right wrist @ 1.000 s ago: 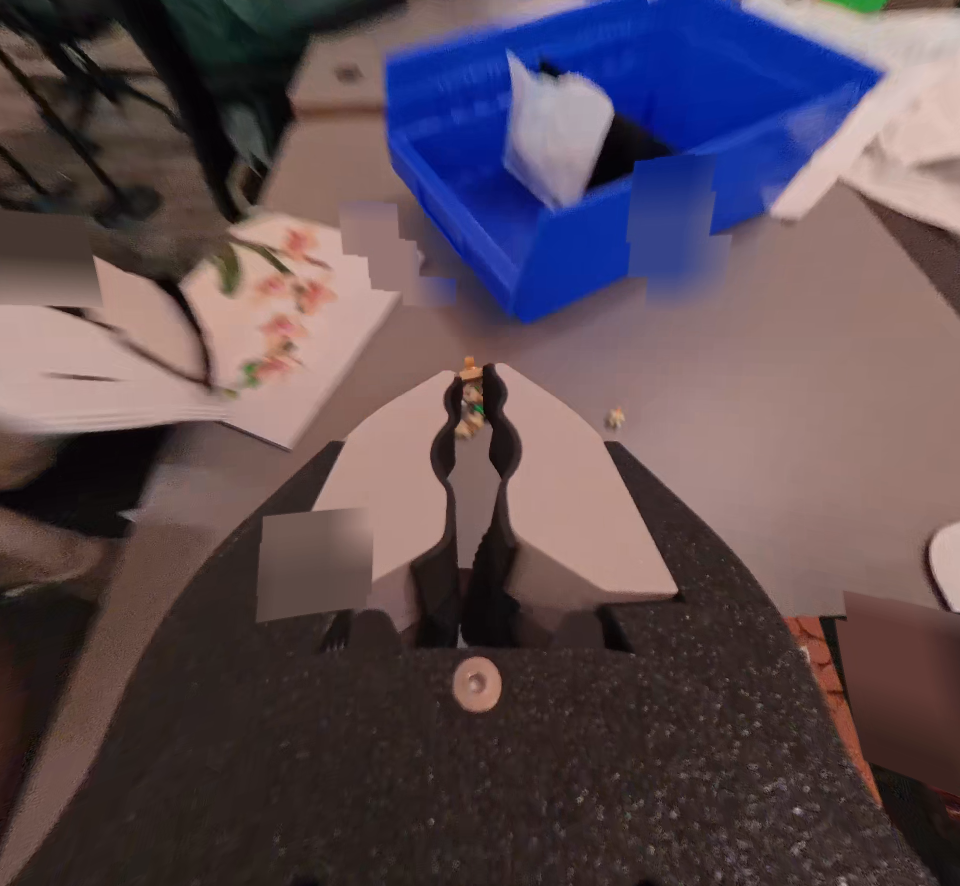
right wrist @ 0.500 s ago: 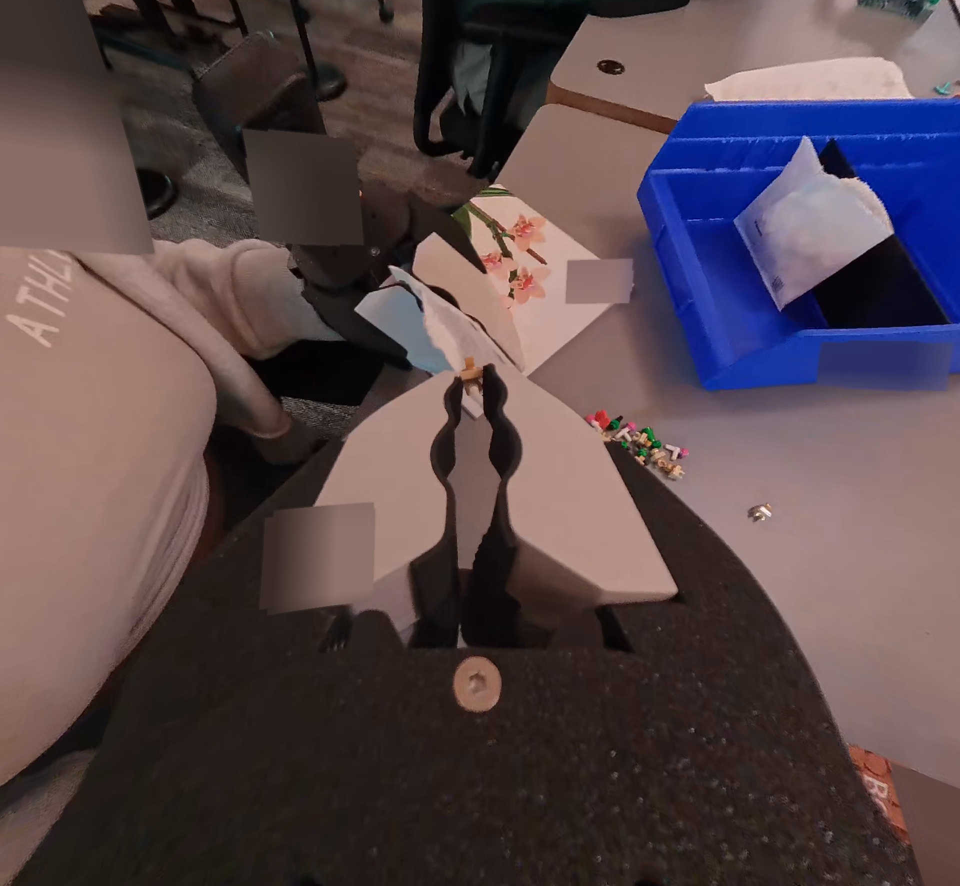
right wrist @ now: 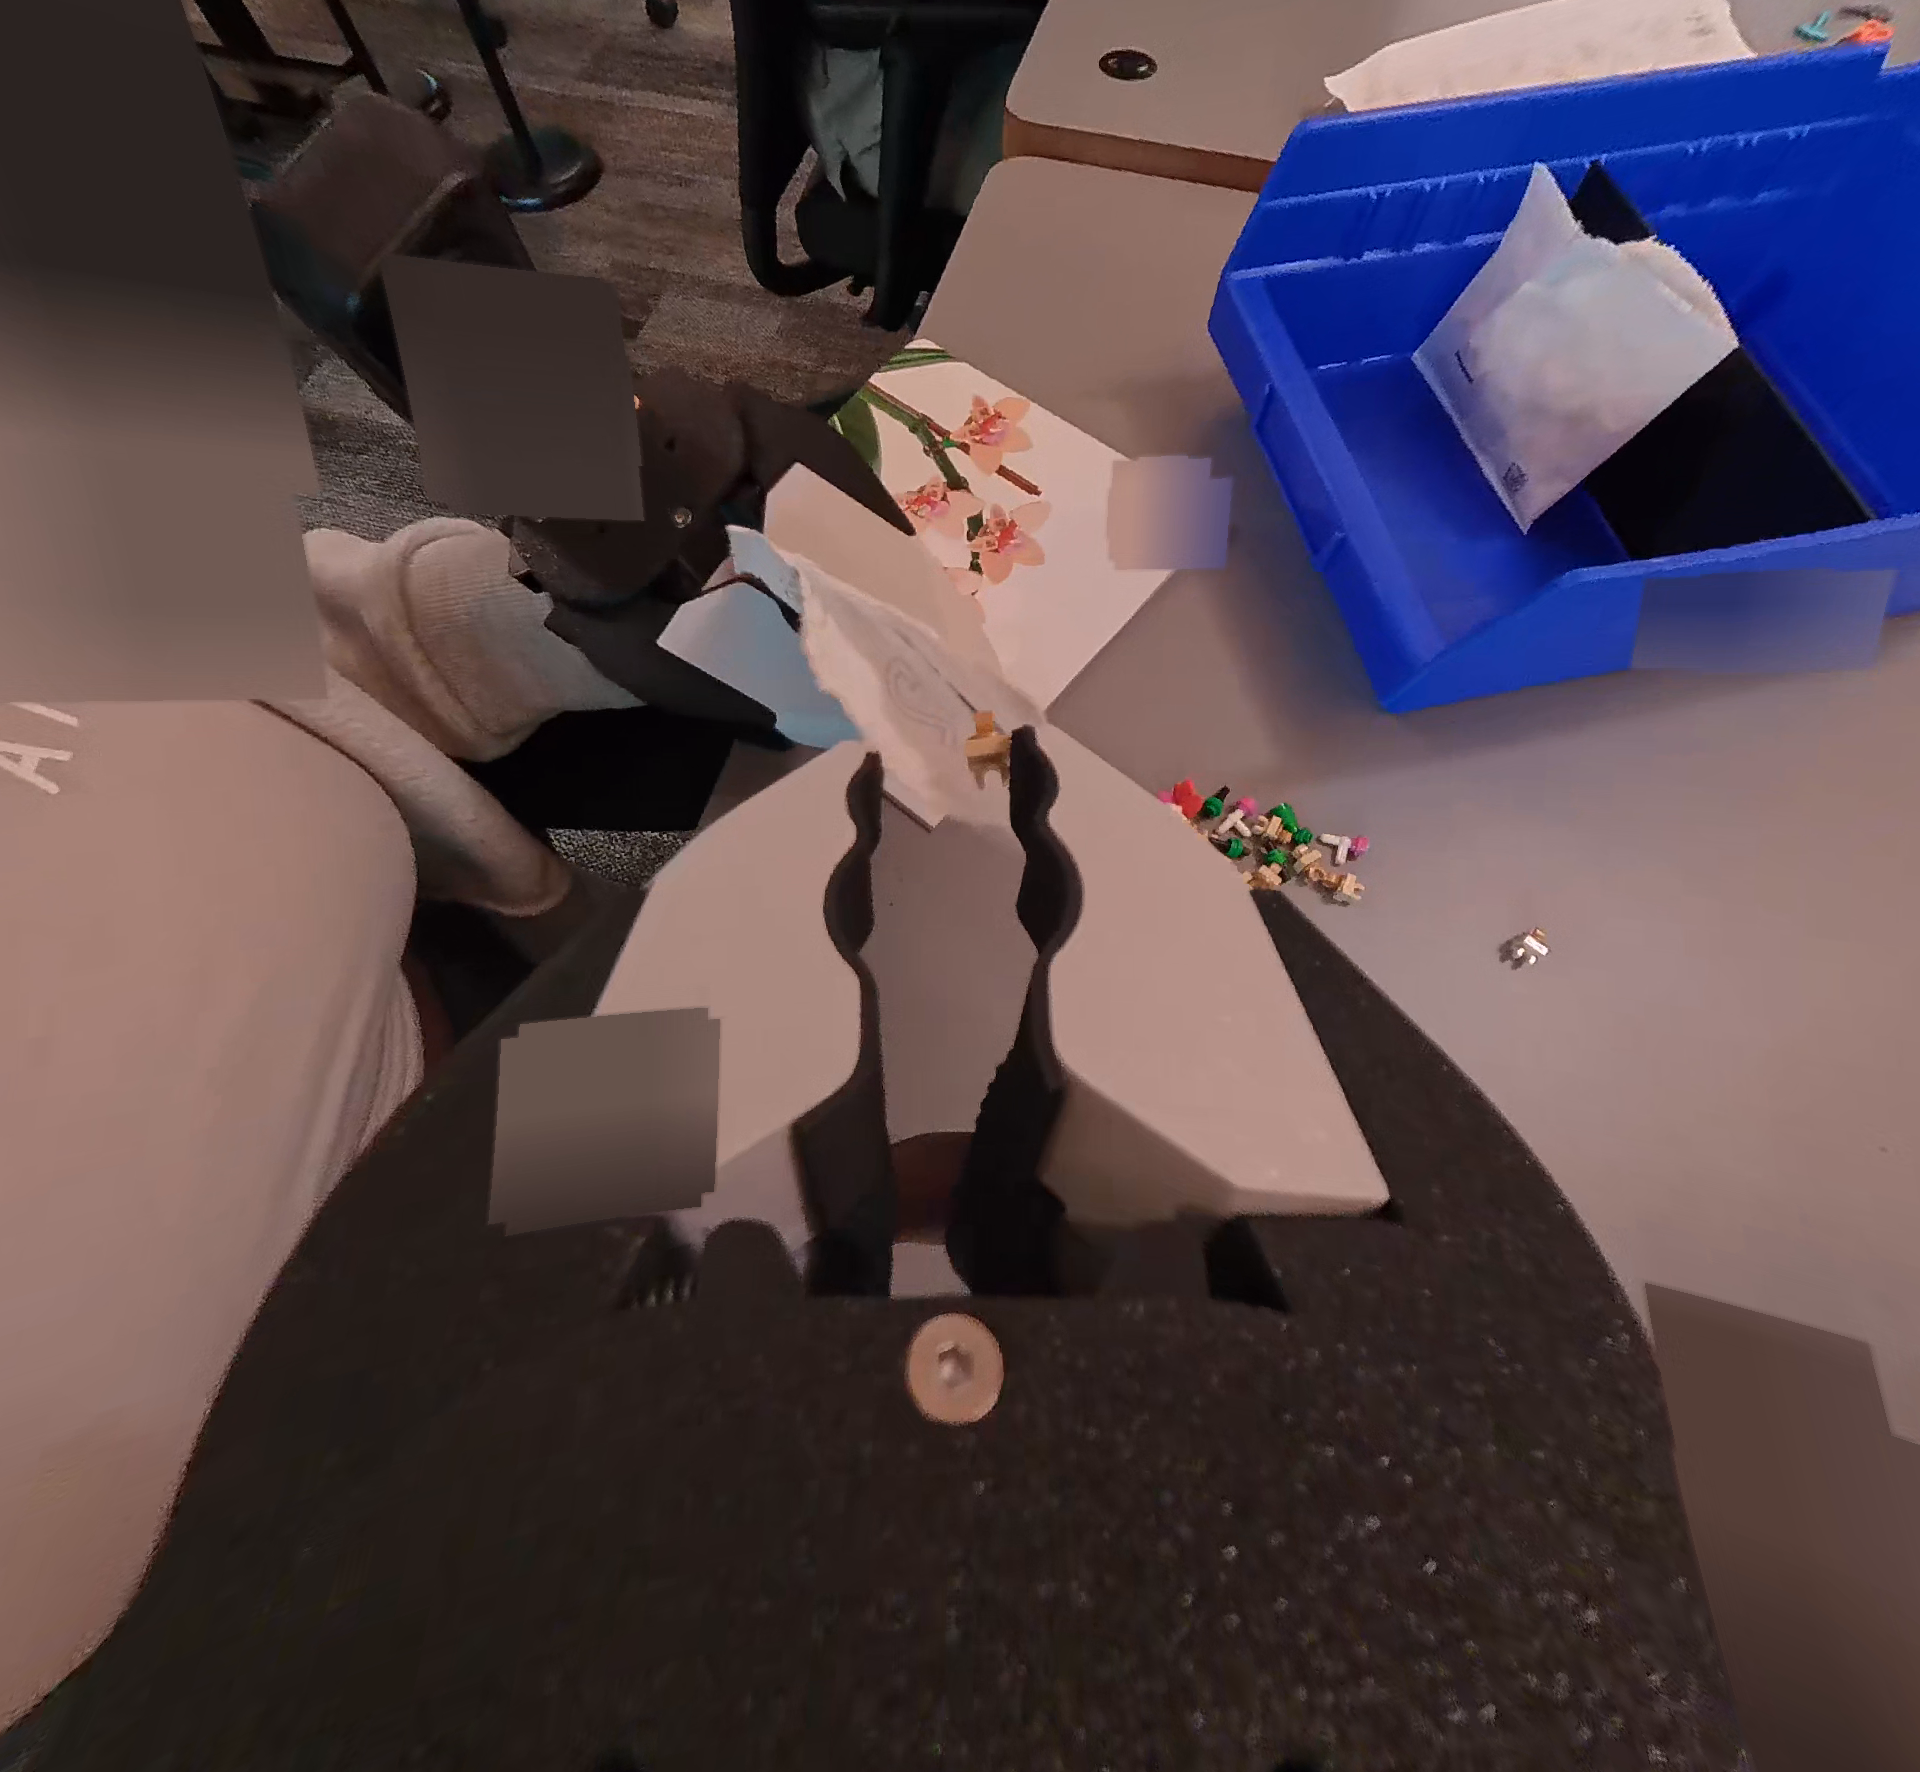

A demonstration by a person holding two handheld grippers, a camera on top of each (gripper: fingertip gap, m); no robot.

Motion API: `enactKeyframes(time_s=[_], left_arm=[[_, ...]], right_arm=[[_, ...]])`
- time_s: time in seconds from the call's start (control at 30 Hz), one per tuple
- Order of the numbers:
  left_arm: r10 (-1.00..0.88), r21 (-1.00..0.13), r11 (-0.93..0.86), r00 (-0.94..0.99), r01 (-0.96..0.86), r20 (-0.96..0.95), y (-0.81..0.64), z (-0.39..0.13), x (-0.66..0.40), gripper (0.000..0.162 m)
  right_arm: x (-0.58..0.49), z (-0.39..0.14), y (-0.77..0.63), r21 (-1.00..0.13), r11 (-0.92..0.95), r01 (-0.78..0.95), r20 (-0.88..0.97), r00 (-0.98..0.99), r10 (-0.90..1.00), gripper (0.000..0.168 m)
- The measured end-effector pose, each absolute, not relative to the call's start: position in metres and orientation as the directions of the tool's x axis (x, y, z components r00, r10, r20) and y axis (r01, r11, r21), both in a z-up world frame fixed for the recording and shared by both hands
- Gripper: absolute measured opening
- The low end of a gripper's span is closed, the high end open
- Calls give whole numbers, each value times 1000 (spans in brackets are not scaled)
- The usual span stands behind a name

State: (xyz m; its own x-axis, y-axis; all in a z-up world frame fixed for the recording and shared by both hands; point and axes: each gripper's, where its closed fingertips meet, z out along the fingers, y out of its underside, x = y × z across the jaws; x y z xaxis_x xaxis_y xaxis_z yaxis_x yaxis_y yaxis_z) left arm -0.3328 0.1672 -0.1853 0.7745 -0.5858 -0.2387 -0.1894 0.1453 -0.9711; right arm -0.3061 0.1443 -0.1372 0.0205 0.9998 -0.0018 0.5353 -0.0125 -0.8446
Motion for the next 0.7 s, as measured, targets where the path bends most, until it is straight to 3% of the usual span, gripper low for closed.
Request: enactKeyframes(time_s=[0.13, 0.3, 0.43, 0.5, 0.63, 0.7], left_arm=[[-616, -987, 99, 772, -123, -158, 164, -182, -331, 2], [-638, -1000, -24, 769, 17, 29, 166, -182, -338, 2], [-654, -978, -123, 728, 167, 206, 167, -181, -344, 1], [-650, -978, -106, 732, 180, 205, 168, -180, -349, 1], [-539, -996, -5, 838, 93, 81, 172, -169, -384, 1], [-467, -997, 50, 884, 55, 25, 171, -161, -406, 1]], right_arm=[[-308, -145, 138, -804, 54, 592, 44, -31, 999, 50], [-312, -141, 133, -778, 241, 580, 230, -94, 969, 57], [-311, -137, 139, -658, 506, 557, 537, -124, 834, 59], [-312, -132, 139, -638, 551, 538, 595, -110, 796, 57], [-307, -121, 157, -863, 307, 402, 343, 20, 939, 39], [-305, -149, 188, -898, 117, 424, 167, 82, 982, 38]])
